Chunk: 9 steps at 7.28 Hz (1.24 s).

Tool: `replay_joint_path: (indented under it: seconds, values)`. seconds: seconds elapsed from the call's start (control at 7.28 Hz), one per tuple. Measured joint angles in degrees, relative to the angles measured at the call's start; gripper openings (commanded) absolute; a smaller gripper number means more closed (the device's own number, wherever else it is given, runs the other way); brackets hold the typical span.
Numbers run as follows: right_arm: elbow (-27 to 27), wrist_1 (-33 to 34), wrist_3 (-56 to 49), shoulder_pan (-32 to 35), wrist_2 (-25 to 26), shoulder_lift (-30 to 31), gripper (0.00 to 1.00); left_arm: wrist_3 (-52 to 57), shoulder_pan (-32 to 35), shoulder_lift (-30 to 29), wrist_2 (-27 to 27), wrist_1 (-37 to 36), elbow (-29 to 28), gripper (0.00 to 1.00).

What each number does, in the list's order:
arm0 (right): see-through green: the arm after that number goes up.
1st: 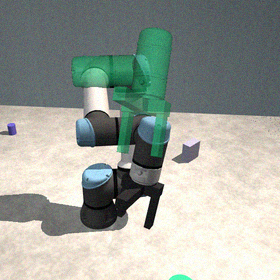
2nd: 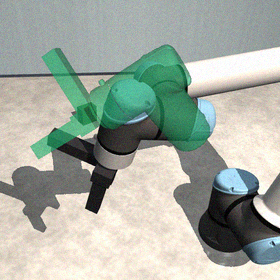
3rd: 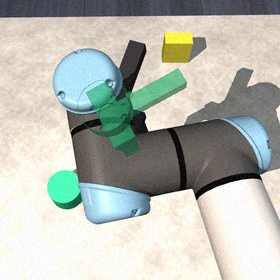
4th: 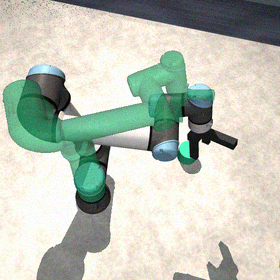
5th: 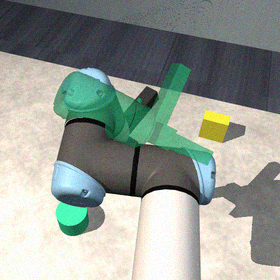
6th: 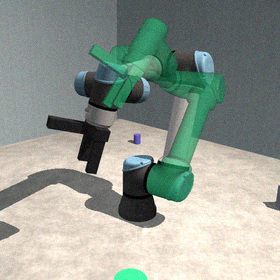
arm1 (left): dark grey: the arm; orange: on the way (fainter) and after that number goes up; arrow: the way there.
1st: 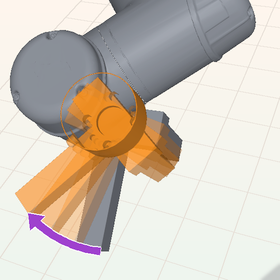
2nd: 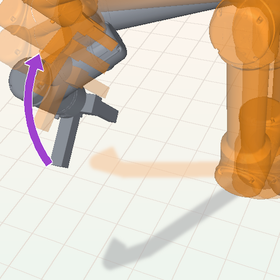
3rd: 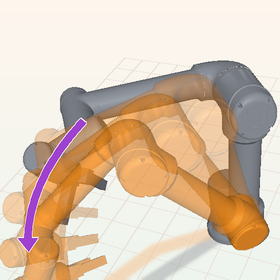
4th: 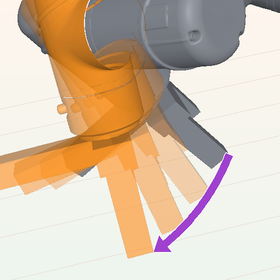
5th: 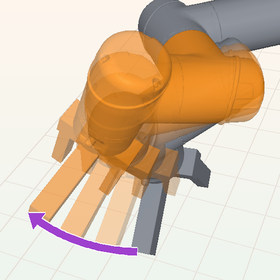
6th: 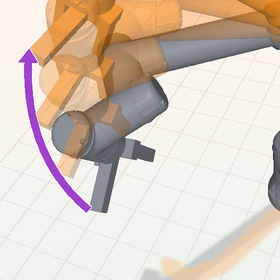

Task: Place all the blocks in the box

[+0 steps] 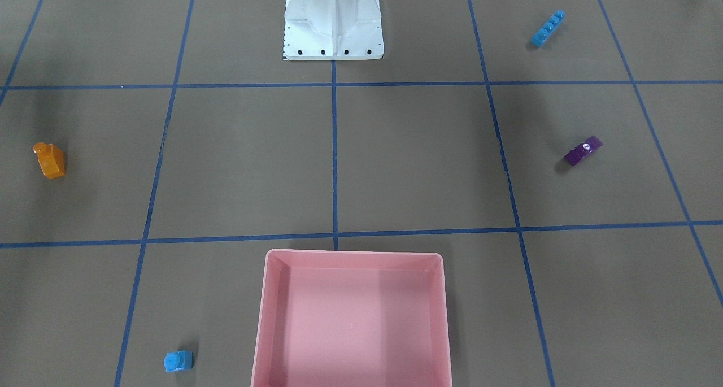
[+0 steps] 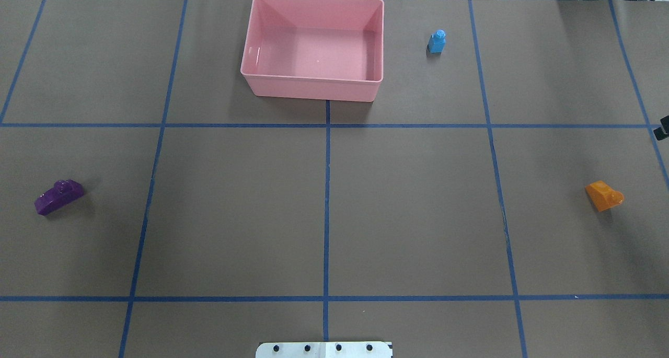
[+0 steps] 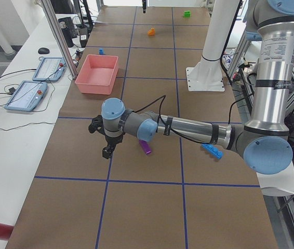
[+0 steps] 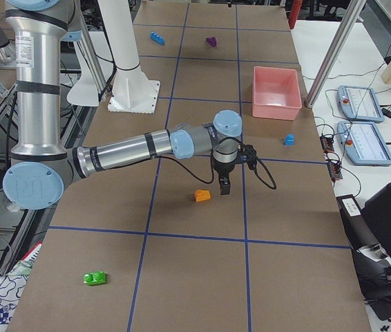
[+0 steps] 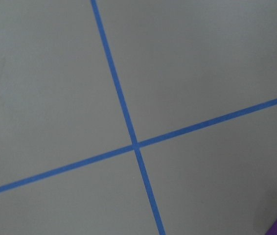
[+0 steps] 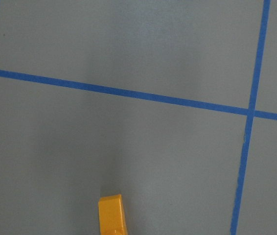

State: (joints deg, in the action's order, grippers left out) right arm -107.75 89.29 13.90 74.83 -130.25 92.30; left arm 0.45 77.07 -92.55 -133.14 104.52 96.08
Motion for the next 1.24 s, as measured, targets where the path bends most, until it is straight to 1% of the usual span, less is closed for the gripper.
replay_joint_path:
  seconds: [0.27, 0.69, 1.24]
  values:
    - [0.04, 0.00, 0.14, -0.45, 0.00, -0.53, 1.00, -3.29, -7.23, 0.21, 1.30, 5.92, 0.44, 1.00]
    - [0.00, 0.01, 0.87, -0.56, -0.02, -0.60, 1.00, -3.56, -16.00, 2.84, 6.65, 15.01, 0.53, 1.00]
    - [0.00, 0.01, 1.31, -0.57, 0.02, -0.60, 1.00, -3.44, -22.89, 6.78, 9.95, 19.78, 1.00, 1.00]
